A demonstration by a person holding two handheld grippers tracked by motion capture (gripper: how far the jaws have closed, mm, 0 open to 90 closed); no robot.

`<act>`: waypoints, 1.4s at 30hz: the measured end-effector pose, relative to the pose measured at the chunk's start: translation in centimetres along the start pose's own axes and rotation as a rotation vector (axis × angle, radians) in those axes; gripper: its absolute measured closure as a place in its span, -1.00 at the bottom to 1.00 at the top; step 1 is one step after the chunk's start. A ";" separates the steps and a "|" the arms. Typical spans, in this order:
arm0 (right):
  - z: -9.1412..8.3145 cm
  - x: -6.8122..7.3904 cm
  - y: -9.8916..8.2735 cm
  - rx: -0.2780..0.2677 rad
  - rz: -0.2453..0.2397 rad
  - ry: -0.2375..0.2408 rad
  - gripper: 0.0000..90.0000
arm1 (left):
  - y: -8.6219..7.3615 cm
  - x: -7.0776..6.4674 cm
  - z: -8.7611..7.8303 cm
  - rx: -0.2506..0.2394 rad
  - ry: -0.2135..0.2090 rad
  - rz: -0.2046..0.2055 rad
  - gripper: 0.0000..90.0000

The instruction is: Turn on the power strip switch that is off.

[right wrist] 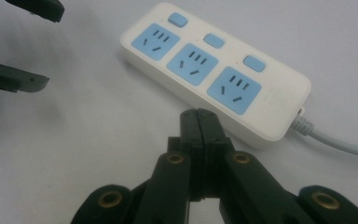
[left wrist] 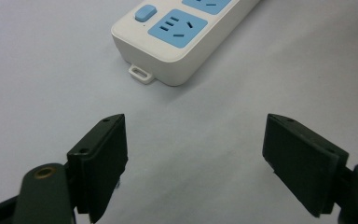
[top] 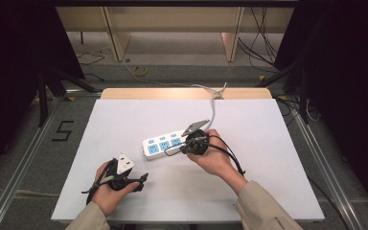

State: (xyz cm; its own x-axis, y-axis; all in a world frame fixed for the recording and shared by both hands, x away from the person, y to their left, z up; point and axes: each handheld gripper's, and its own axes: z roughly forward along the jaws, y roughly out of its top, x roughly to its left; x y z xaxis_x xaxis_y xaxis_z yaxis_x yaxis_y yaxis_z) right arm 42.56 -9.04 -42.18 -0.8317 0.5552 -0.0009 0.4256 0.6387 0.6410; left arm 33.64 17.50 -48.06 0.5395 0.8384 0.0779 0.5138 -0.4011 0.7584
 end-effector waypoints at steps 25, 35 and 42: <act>1.3 -0.1 1.6 0.011 -0.003 -0.001 1.00 | 0.0 0.1 0.0 -0.002 0.000 -0.001 -0.51; 1.6 -0.1 2.1 0.024 -0.002 -0.007 1.00 | 0.0 0.0 0.0 0.000 -0.001 -0.001 -0.51; 2.0 -0.2 2.5 0.022 -0.019 -0.011 1.00 | 0.0 0.0 0.1 -0.001 -0.001 -0.002 -0.51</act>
State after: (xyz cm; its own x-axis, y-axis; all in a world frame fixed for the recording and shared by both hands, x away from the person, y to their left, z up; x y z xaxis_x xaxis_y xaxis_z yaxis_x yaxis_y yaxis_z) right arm 44.51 -6.51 -42.08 -0.8361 0.5481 -0.0215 0.4171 0.6608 0.6240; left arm 33.69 17.50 -48.11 0.5391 0.8389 0.0752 0.5142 -0.3986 0.7594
